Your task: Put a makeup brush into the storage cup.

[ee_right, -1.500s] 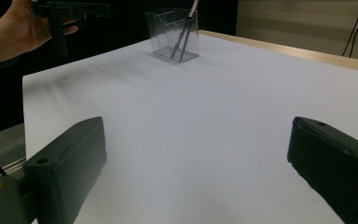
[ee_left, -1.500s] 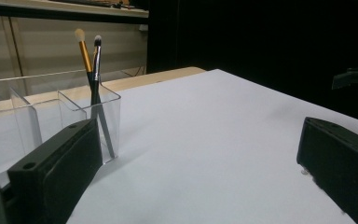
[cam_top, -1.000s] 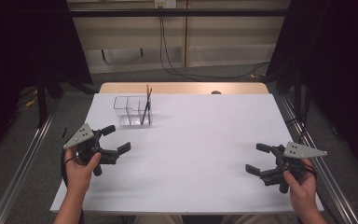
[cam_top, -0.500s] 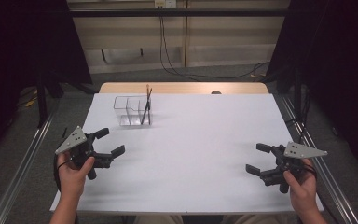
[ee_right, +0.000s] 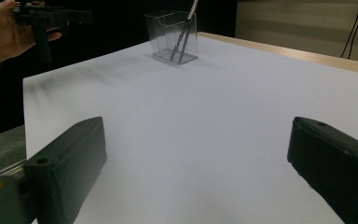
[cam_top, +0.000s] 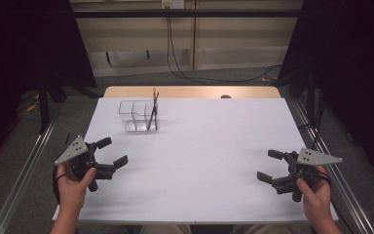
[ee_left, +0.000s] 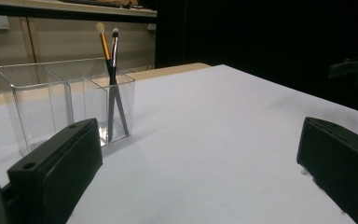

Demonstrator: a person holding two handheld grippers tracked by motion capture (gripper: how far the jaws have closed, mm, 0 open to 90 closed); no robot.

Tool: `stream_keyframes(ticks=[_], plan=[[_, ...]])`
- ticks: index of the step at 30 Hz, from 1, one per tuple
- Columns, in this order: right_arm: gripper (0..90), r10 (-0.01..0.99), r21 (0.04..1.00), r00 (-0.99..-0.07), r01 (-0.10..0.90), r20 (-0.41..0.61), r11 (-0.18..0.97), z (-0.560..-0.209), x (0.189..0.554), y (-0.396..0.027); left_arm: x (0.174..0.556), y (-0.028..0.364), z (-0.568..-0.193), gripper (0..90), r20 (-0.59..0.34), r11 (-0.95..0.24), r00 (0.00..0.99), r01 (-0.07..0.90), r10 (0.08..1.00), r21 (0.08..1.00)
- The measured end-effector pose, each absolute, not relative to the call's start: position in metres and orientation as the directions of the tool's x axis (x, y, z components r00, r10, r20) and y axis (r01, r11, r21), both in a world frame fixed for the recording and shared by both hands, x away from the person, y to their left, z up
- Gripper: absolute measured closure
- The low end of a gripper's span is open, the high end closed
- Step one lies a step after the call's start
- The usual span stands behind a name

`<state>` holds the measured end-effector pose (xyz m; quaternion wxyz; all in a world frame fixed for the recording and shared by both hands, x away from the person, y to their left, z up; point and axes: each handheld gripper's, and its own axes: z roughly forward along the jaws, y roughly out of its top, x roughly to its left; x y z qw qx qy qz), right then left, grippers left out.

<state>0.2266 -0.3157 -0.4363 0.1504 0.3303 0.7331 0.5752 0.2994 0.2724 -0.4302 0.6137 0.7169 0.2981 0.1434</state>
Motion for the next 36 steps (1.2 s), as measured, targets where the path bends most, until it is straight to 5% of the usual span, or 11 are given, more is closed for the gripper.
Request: stream_keyframes(ticks=[36], plan=[[4.5, 0.659, 0.946, -0.738, 0.299, 0.148, 0.123, -0.436, 0.228, -0.315, 0.283, 0.285, -0.434, 0.0, -0.163, -0.059, 0.776, 0.250, 0.609, 0.967]])
